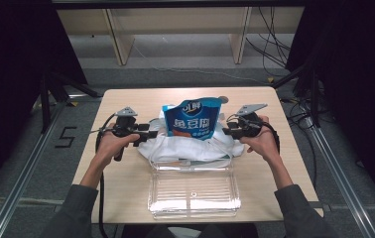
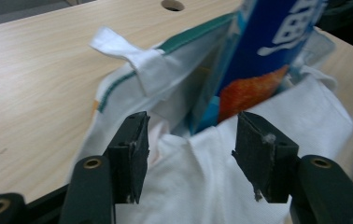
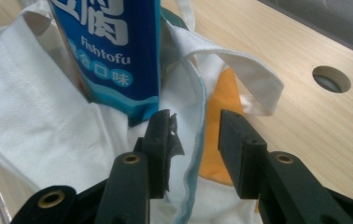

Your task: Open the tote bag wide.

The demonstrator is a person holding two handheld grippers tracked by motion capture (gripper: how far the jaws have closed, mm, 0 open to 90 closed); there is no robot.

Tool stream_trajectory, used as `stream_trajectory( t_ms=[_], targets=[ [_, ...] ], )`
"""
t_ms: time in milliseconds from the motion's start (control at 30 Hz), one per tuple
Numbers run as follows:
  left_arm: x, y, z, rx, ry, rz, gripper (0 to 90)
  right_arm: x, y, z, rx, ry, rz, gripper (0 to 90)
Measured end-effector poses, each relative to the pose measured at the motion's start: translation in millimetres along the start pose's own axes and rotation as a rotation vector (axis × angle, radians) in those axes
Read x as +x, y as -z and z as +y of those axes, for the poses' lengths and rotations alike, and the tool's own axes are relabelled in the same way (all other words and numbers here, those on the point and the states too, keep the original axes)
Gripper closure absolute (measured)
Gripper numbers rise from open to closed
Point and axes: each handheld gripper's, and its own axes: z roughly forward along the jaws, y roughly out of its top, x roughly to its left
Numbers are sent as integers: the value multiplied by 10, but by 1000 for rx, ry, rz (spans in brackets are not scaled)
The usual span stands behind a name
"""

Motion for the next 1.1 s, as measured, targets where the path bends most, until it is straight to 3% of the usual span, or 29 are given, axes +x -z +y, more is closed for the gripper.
stream_trajectory(
  t_ms=[33,67,133,167,200,233,300,333,367,400,433,500,533,567,667,700,767,800,833,867,900,933,967,1067,1100],
  targets=[
    [0,0,0,0,0,0,447,-6,-3,11,30,-7,10,657],
    [-23,-32,-15,40,-17,-18,449,5,-43,9,14,-13,10,662],
    [-34,-65,-30,47,-18,-30,452,-12,-44,28,36,-11,15,666],
    [-42,-159,-55,53,-45,-59,452,-20,-93,47,26,-5,9,673],
    [-42,-159,-55,53,-45,-59,451,-20,-93,47,26,-5,9,673],
    [-70,-233,-88,84,-41,-40,448,-28,-123,65,18,5,6,688],
    [-71,-271,-101,89,-49,-35,448,-23,-115,77,41,-8,20,690],
    [-64,-318,-108,87,-61,-47,448,-34,-144,83,30,2,25,709],
    [-64,-376,-117,78,-44,-82,435,-26,-144,83,42,-15,22,716],
    [-64,-376,-117,78,-44,-82,438,-26,-144,83,42,-15,22,716],
    [-66,-430,-140,110,-67,-76,472,-44,-178,72,27,-2,21,772],
    [-61,-449,-158,122,-76,-68,508,-54,-178,72,34,-3,28,807],
    [-45,-469,-200,123,-76,-57,634,-85,-200,62,25,-3,18,883],
    [-34,-476,-221,131,-83,-56,661,-88,-223,54,-2,-11,9,890],
    [-34,-485,-258,146,-96,-53,725,-121,-202,70,12,6,-4,895],
    [-45,-488,-270,156,-101,-51,725,-107,-203,73,9,-20,-15,896],
    [-64,-497,-289,191,-157,-61,794,-159,-215,92,11,-29,-34,898],
    [-64,-497,-289,191,-157,-61,797,-159,-215,92,11,-29,-34,898],
    [-64,-515,-305,194,-161,-66,803,-223,-293,61,1,-25,-69,897],
    [-68,-522,-314,198,-157,-65,803,-223,-293,61,1,-25,-69,897],
    [-67,-536,-331,222,-178,-70,807,-267,-384,10,43,-29,-84,898],
    [-67,-536,-331,222,-178,-70,808,-267,-384,10,43,-29,-84,898],
    [-78,-556,-347,228,-181,-67,809,-290,-507,-65,65,-53,-103,897],
    [-82,-559,-345,234,-184,-62,809,-337,-618,-139,79,-38,-105,897],
    [-92,-566,-350,228,-169,-63,809,-356,-702,-200,106,-64,-97,897]
  ],
)
